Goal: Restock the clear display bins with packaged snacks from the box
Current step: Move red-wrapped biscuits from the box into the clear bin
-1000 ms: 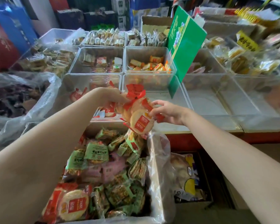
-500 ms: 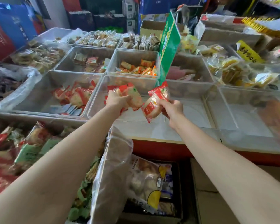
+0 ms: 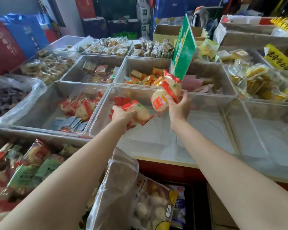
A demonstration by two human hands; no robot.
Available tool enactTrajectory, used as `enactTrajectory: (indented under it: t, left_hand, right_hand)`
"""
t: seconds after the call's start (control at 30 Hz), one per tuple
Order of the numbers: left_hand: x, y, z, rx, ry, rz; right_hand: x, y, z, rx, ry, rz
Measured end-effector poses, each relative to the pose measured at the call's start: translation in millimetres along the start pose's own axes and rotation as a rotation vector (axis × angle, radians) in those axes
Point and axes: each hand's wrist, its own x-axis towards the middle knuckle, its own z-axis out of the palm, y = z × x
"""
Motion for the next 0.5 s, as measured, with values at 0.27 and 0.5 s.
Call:
enactTrajectory:
  t: [0.27,0.5]
  left_hand:
    - [62,12,4,-0.291,-0.201,0.011]
    - [83,-4,16,-0.239,-0.425,0.048]
  right_hand:
    - [32,27,58,0.461,-0.108,0.317]
    - [30,51,80,0.282,-0.024,0.275]
